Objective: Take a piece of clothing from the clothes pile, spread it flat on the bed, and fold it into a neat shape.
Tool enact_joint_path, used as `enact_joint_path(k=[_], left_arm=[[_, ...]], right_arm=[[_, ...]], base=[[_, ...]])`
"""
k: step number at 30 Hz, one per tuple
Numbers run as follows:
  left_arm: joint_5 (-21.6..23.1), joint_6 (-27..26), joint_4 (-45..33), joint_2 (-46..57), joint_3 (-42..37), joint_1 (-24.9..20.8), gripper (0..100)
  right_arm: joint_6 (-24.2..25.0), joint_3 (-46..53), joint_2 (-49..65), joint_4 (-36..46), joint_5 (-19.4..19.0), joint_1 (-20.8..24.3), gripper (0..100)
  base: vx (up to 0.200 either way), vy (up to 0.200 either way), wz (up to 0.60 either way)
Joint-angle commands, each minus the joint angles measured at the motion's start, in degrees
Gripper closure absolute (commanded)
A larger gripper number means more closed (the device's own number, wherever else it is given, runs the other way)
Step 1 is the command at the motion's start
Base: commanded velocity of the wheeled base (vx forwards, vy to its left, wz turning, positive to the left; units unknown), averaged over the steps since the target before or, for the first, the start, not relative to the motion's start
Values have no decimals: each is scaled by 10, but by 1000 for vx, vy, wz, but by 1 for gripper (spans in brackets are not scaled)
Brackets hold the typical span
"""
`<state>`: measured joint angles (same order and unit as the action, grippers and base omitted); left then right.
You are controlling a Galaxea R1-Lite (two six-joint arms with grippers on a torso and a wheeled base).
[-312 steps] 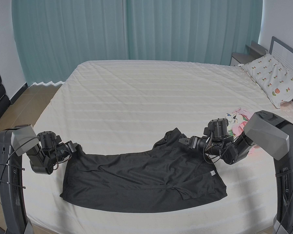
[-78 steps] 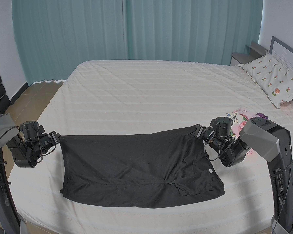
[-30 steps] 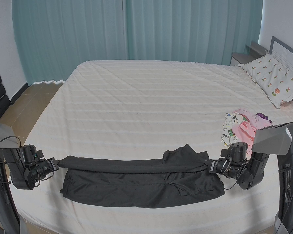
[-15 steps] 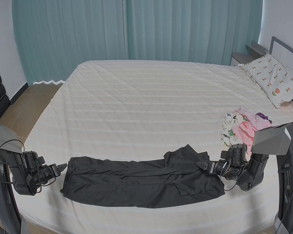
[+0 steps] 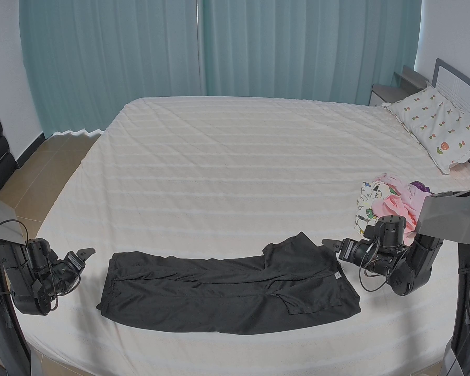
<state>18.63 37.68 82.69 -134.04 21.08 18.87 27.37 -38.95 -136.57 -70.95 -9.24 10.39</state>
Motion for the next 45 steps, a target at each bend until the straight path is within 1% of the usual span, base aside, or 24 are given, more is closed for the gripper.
enact_joint_path(k=[1, 4, 7, 11, 17, 21, 31, 34, 38, 45], left_arm=[[1, 114, 3, 79, -34, -45, 0], [-8, 116, 4, 65, -37, -62, 0], [-16, 117, 5, 40, -39, -72, 0], [-36, 115, 15, 17, -39, -82, 0], [-44, 110, 73, -10, -68, -86, 0], [-44, 105, 73, -11, -71, -87, 0], [-42, 105, 73, -8, -83, -87, 0], [-43, 105, 73, -7, -84, -88, 0], [-43, 105, 73, -8, -85, -89, 0], [-43, 104, 73, -7, -89, -89, 0]], right_arm=[[75, -55, 16, 49, 1, 38, 0], [95, -79, 3, 63, 0, 53, 0], [99, -88, -10, 89, -3, 67, 0], [97, -97, -47, 92, 5, 77, 0], [95, -105, -60, 88, 8, 66, 0], [82, -107, -63, 65, 10, 66, 0], [83, -109, -66, 42, 12, 59, 0], [85, -120, -83, 42, 12, 59, 0], [83, -130, -92, 38, 33, 60, 0], [83, -136, -99, 39, 36, 60, 0]], base=[[0, 0, 0], [0, 0, 0], [0, 0, 0], [0, 0, 0], [0, 0, 0], [0, 0, 0], [0, 0, 0], [0, 0, 0], [0, 0, 0], [0, 0, 0]])
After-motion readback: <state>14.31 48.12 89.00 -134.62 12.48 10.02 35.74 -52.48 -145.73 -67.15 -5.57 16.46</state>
